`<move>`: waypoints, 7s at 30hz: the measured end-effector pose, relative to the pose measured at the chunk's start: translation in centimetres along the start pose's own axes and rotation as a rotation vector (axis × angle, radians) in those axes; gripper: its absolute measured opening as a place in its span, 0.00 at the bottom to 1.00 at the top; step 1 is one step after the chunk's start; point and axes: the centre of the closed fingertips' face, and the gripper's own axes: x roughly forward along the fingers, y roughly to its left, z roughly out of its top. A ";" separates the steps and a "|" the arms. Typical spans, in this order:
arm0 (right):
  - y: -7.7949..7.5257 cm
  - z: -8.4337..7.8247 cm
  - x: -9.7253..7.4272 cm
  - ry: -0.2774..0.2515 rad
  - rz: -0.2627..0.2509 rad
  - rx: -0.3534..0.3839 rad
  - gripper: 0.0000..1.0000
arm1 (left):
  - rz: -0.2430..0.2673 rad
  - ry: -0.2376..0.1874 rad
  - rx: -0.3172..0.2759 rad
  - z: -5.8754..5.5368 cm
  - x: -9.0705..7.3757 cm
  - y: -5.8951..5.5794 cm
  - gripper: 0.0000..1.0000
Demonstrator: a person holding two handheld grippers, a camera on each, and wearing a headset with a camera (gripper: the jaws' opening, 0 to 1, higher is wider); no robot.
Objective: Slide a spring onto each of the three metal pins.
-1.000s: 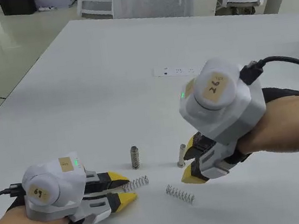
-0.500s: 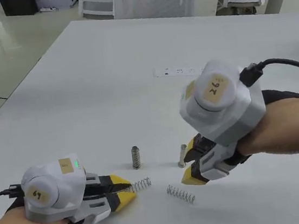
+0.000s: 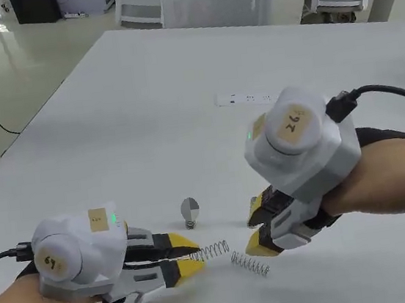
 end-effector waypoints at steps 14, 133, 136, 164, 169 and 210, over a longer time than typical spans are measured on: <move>0.2 -0.1 0.0 -0.002 0.010 -0.002 0.18 | -0.025 -0.066 0.053 3.7 0.2 -1.0 0.02; -1.4 2.2 -2.3 0.081 -0.013 -0.092 0.08 | 0.020 -0.006 -0.113 -0.9 -0.8 -0.8 0.39; -2.0 2.0 -2.5 0.084 -0.023 -0.084 0.08 | 0.025 -0.005 -0.124 -1.2 -1.0 -0.8 0.41; -7.0 0.7 -2.3 0.152 -0.075 -0.039 0.08 | 0.064 -0.024 -0.176 -2.2 -1.5 -1.9 0.60; -7.0 0.5 -1.4 0.164 -0.058 -0.035 0.08 | 0.069 -0.027 -0.179 -2.2 -1.5 -1.8 0.61; -7.7 -2.4 3.7 0.216 -0.017 -0.008 0.08 | 0.076 -0.004 -0.169 -2.4 -1.8 -1.8 0.56</move>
